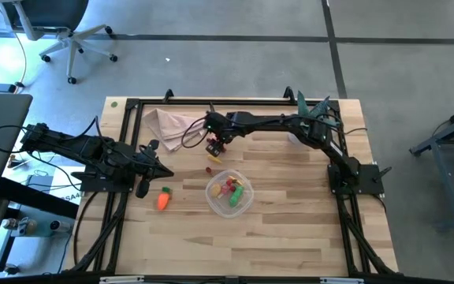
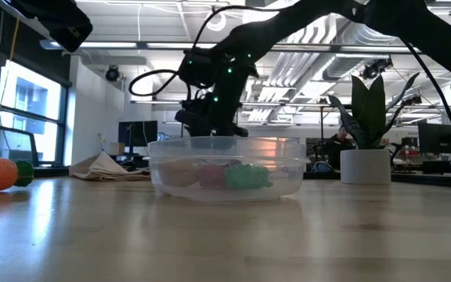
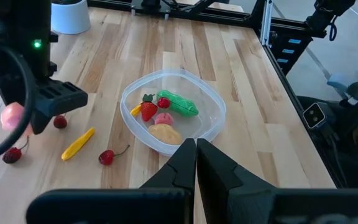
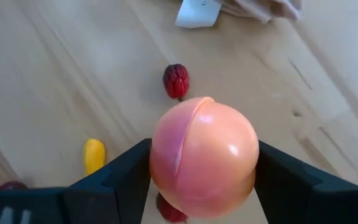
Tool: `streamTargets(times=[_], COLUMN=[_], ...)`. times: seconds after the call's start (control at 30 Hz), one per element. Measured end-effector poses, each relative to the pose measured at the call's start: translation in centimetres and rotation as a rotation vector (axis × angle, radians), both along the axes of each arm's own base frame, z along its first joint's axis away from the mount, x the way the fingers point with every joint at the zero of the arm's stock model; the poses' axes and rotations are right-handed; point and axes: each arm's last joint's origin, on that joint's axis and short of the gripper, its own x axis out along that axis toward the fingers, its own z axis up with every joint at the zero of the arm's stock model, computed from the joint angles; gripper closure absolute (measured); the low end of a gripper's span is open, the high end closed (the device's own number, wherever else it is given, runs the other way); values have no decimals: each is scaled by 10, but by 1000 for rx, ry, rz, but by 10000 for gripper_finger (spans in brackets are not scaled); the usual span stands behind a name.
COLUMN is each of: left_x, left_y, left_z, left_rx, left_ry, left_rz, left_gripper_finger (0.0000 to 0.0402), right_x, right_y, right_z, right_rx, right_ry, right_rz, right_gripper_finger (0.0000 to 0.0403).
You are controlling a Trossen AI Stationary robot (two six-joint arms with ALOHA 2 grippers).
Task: Pick and placing Produce into tupperware
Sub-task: Put the peach into the transparent bin
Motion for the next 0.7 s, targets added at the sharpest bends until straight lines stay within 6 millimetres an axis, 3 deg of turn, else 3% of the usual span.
streamTargets(times=[0.27,0.5,0.7], left_x=[0,0,0], left_y=[0,0,0], left_z=[0,0,0], left_rx=[0,0,0], left_ry=[0,-1,0], left_rz=[0,0,0], left_gripper_finger=[396,396,396], right_x=[0,-8,-18], right_y=[29,77,127], right_z=[24,68,85], right_rx=[-78,-181,-285], right_ry=[106,69,88], right_rz=[82,159,208], right_gripper_finger=[174,174,174])
